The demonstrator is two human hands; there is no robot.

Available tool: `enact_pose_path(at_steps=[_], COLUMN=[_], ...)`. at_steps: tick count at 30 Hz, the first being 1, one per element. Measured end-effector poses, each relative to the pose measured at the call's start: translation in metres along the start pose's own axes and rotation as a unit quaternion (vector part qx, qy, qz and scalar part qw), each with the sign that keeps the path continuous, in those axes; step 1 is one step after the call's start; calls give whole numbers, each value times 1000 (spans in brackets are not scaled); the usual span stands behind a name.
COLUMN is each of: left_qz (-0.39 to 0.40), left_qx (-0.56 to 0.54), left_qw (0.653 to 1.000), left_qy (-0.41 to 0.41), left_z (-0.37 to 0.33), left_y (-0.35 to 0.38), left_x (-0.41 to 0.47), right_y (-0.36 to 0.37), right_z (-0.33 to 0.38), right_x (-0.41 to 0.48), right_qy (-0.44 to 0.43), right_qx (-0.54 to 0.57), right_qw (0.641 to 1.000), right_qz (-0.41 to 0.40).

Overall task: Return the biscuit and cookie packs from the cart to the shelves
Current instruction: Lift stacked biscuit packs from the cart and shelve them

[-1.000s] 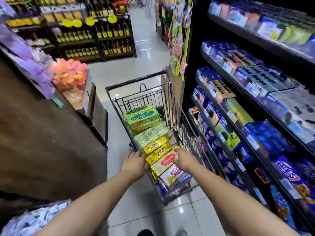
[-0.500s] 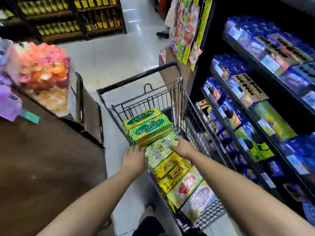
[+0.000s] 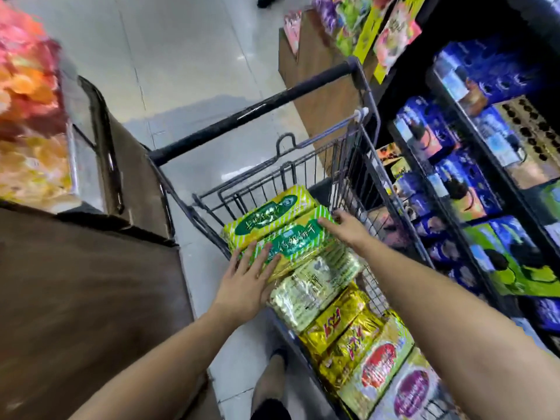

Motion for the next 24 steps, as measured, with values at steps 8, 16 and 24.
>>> enact_pose_path(at_steps=[8,16,24], left_qz=[5,-14,29], left_qx=[-10,-5,-93], left_qw=[1000,998,995], left_qy=[27,53,31], left_z=[18,19,-17], left_y=[11,7,-21], left_x=[-6,-7,3], right_y=[12,22,-3], right_z=[-13,-33,-50], right_x=[15,1,-82], right_qy=[75,120,99], right_qx=[106,189,236], right_qw=[979,944,950], right_qz=[158,241,176])
Point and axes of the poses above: each hand's wrist, its own x-axis towards the middle knuckle, its own y-axis out of the palm, z = x × y, the point moved 5 cm from there along x, towards the middle knuckle, and after that the axes turned 4 degrees about -x, right-handed, at the moved point
